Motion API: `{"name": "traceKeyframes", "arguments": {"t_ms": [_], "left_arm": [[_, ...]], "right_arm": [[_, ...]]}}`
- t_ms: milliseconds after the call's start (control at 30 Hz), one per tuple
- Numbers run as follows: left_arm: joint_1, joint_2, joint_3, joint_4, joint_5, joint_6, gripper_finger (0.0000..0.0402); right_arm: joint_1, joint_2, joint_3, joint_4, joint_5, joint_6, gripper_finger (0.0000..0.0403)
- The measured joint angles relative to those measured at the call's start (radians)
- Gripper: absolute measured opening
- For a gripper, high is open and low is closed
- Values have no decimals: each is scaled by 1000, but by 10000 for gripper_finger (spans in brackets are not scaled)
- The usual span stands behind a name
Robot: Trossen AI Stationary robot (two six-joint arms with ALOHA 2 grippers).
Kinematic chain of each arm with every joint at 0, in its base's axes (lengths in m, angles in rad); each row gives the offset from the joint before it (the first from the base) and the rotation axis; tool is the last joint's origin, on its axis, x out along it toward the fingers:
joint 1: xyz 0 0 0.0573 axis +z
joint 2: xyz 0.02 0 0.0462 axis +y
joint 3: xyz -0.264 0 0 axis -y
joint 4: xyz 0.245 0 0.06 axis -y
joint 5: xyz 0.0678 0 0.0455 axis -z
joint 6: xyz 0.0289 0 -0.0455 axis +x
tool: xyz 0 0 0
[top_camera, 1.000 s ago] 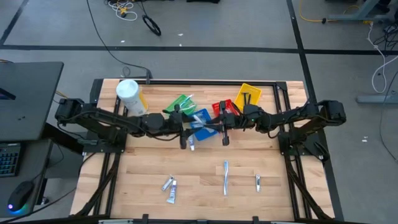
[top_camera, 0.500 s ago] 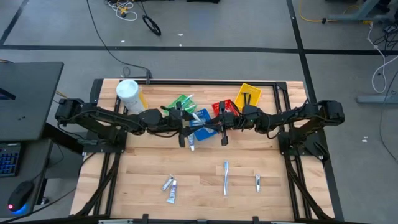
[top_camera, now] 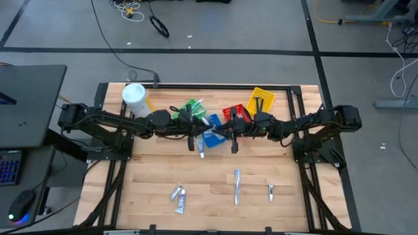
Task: Pick & Place Travel size toiletries
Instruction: Put the top blue toothbrush into the green bin
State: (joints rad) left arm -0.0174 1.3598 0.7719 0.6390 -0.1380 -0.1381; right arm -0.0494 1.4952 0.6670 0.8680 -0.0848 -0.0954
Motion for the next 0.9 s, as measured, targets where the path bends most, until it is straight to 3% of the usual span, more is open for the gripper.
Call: {"name": "traceKeyframes", "arguments": {"t_ms": [200, 433, 500, 600, 800, 900], "left_arm": [[7, 0, 0, -32, -32, -7, 29], [60, 0, -1, -235, -161, -66, 28], [102, 0, 13, -284, -155, -85, 28], [185, 0, 96, -467, -118, -86, 28], [347, 28, 280, -999, -95, -92, 27], [394, 55, 291, -1053, -20, -93, 27]], "right_arm": [[-3, 0, 0, -27, 10, 9, 73], [-36, -1, 0, -169, 147, 48, 124], [-55, -1, 0, -221, 162, 61, 132], [-86, -1, 0, -297, 157, 66, 136], [-131, -1, 0, -403, 153, 115, 136], [-140, -1, 0, -451, 151, 149, 136]]}}
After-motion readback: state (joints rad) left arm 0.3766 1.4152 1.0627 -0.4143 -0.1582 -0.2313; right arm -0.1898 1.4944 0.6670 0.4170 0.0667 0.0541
